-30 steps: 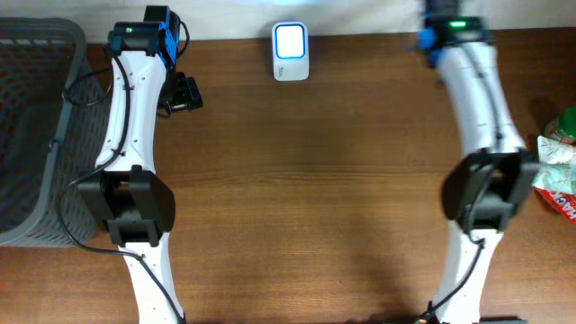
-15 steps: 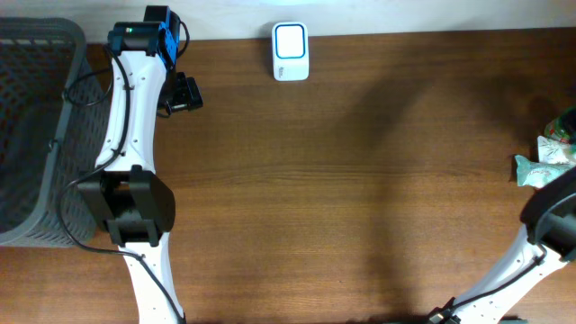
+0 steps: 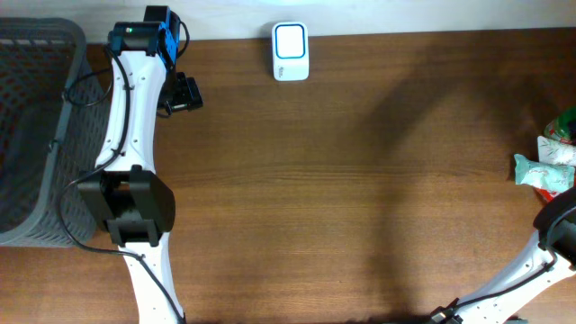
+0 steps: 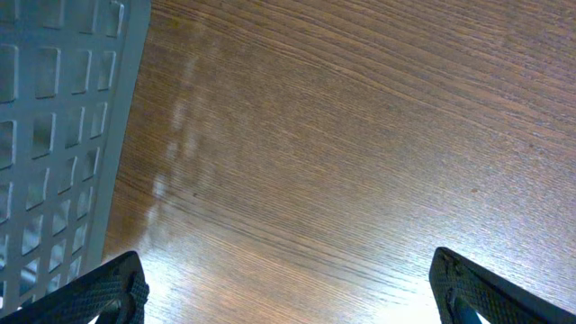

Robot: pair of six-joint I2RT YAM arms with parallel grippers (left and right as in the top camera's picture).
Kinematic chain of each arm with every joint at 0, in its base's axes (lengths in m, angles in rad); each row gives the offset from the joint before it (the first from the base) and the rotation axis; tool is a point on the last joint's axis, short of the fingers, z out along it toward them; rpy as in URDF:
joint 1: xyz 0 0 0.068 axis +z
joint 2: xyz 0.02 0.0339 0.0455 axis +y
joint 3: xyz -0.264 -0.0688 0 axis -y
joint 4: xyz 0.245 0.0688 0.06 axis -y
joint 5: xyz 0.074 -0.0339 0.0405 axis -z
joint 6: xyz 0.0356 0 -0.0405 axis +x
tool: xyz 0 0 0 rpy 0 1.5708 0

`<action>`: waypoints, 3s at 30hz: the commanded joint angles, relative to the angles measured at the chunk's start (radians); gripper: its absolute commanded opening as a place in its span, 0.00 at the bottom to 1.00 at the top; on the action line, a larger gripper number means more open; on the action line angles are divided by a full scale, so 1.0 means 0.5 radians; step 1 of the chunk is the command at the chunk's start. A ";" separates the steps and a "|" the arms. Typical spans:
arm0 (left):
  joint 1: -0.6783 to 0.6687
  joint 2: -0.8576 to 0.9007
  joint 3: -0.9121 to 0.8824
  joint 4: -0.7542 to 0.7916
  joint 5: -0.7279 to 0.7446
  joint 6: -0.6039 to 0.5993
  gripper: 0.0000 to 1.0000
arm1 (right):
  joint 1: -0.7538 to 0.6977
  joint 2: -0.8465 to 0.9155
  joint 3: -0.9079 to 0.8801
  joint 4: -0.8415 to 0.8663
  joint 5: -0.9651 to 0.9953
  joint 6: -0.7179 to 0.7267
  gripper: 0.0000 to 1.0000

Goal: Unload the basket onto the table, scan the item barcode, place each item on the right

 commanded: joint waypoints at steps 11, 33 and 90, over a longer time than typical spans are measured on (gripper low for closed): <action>-0.004 -0.026 -0.005 -0.002 -0.028 0.008 0.99 | 0.727 -1.545 -0.006 -0.396 -0.262 -0.204 0.99; -0.010 -0.026 -0.005 -0.002 -0.028 0.008 0.99 | 1.505 -2.615 -1.503 -0.634 0.077 -0.200 0.99; -0.011 -0.026 -0.005 -0.002 -0.028 0.008 0.99 | 1.426 -4.537 -4.438 2.597 -0.253 -1.023 0.99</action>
